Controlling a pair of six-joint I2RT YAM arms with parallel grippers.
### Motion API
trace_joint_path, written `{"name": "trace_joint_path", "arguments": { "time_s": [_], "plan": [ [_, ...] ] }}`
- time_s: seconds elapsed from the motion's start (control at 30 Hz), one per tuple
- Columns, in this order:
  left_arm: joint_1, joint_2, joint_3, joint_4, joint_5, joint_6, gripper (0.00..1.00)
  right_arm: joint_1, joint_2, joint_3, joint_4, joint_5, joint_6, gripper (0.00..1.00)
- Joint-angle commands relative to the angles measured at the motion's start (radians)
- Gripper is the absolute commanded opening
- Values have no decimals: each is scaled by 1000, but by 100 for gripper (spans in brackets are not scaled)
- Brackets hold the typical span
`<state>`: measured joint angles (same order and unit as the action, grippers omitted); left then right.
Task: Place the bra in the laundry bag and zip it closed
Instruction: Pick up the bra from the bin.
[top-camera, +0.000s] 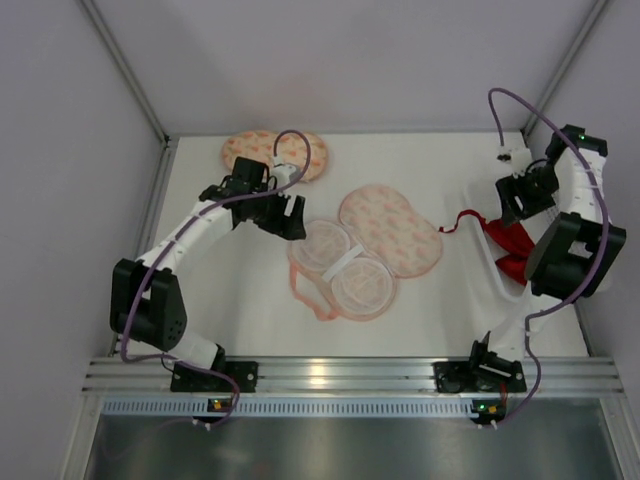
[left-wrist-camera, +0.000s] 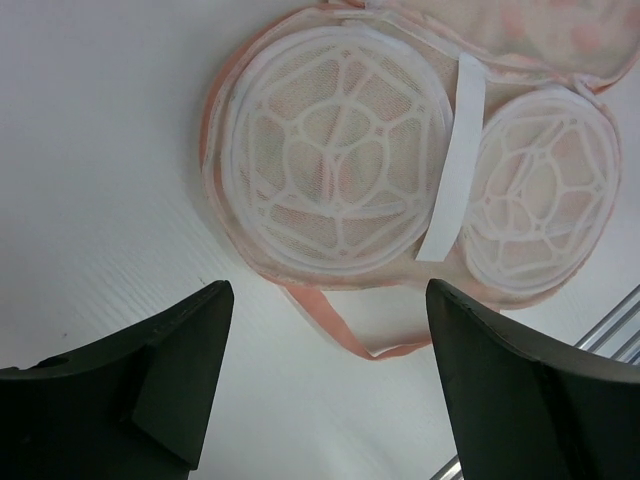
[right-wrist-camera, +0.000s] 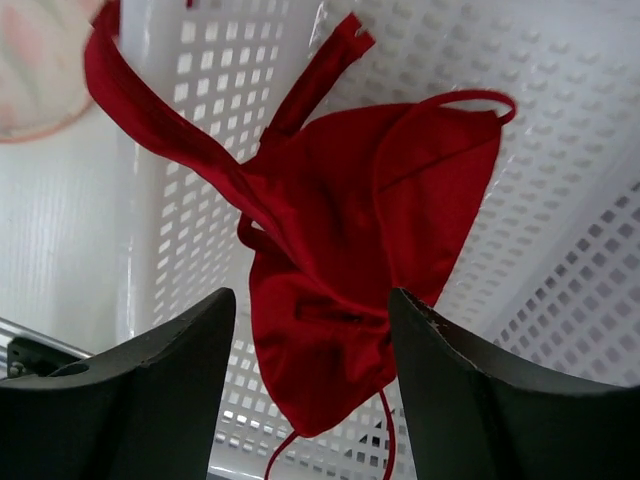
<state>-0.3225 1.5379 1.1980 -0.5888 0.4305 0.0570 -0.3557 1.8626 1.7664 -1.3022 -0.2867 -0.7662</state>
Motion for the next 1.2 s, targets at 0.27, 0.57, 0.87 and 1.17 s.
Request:
{"name": "trace_joint_path", "arguments": {
  "time_s": [0.27,0.57,0.87,1.17],
  "plan": [
    [2,-97,23,-71,-19,37,85,67,49,-209,213,104,-68,67],
    [2,-150,29,-89,-59,64,85,60,-31,-148,181,95,-84,0],
    [2,-170,84,-88,-41,64,93,-25,-174,77,5,0,-139,0],
    [2,-183,182,-71,10,61,95,-25,-184,387,-121,-181,-85,0]
  ]
}}
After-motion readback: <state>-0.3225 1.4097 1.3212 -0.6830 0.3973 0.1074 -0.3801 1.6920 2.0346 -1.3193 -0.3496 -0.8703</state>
